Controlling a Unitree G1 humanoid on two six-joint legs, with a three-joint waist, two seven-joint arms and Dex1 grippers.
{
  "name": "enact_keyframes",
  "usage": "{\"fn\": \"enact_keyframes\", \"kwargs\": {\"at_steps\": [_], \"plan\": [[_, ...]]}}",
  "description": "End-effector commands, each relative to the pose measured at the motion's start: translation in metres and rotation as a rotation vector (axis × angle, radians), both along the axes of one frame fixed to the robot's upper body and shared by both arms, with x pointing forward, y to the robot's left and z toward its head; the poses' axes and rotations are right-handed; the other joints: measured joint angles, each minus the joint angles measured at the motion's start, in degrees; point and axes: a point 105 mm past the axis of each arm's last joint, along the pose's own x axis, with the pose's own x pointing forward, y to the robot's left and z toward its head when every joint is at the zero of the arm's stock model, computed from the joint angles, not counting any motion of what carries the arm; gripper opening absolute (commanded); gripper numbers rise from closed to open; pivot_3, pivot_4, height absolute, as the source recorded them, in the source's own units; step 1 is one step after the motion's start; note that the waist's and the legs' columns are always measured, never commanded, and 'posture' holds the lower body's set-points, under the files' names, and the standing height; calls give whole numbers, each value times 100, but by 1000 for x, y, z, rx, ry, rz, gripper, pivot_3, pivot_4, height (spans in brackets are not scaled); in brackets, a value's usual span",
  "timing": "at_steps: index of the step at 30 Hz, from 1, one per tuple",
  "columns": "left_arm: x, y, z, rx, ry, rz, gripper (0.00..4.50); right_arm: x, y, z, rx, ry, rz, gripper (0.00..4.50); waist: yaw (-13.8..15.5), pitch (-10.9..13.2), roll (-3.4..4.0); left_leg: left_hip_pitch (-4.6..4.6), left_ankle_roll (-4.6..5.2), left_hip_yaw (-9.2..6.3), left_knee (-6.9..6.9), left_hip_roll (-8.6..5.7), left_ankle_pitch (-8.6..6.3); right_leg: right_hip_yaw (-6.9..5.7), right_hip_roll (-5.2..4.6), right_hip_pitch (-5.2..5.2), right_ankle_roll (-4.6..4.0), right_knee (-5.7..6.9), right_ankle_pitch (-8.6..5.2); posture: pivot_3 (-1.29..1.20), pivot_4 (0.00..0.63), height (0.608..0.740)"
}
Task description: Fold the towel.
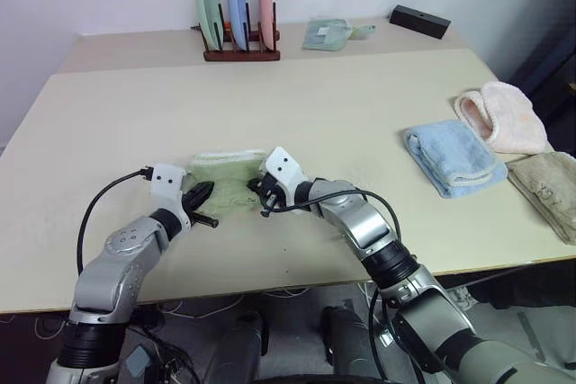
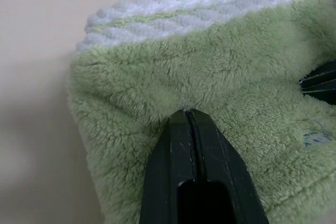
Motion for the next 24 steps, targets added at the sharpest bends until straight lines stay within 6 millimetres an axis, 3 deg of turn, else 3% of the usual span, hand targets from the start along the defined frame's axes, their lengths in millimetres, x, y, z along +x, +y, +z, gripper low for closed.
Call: {"fn": "enact_keyframes", "kwargs": {"at_steps": [1, 4, 6, 7, 9, 11, 14, 17, 24], "plan": [[-3, 11, 28, -92, -115, 52, 0, -1, -5, 33, 104, -89, 13, 86, 2, 1, 0, 0, 0, 0, 0, 0, 0, 0, 0, 0, 0, -1, 0, 0, 150, 736], [-8, 31, 59, -243, -207, 125, 0, -9, -14, 61, 120, -218, 81, 814, 8, 3, -3, -6, 0, -5, 4, 1, 0, -2, 0, -2, 0, -1, 0, 0, 150, 736], [-13, 52, 73, -295, -229, 194, 525, -20, -23, 77, 119, -280, 145, 1821, 6, 3, -3, -6, 0, -5, 4, 2, 0, -2, 0, -2, 1, -1, 0, 0, 150, 736], [-16, 61, 77, -304, -229, 221, 844, -26, -28, 83, 121, -292, 169, 2315, 6, 3, -3, -5, 0, -5, 3, 2, 0, -3, 0, -1, 1, -2, 0, 0, 150, 736], [-21, 74, 76, -314, -196, 260, 1886, -35, -36, 90, 107, -308, 214, 3344, -2, 3, -3, -5, 0, -5, 2, 2, -1, -3, 0, 0, 2, -3, -1, 0, 150, 736], [-25, 75, 69, -326, -146, 256, 2879, -42, -41, 91, 82, -318, 254, 4323, -1, 3, -3, -3, 0, -3, 2, 2, -1, -3, 0, 1, 2, -4, -1, 0, 150, 736], [-26, 67, 45, -345, -12, 239, 4376, -48, -44, 93, 52, -347, 277, 4500, 5, 3, -4, -3, 0, -3, 3, 2, -1, -3, 0, 3, 2, -4, -1, 0, 150, 736], [-22, 56, 34, -463, 53, 232, 4447, -56, -43, 93, 47, -355, 315, 4500, 40, 3, -5, -3, 0, -4, 8, 1, -1, -3, 0, 7, 2, -5, -1, 0, 150, 736], [-12, 10, 10, -656, 219, 169, 4447, -65, -43, 93, 28, -398, 332, 4500, 38, 2, -11, -3, -1, -5, 9, 1, -1, -3, -1, 9, 1, -7, -1, 0, 150, 736]]}}
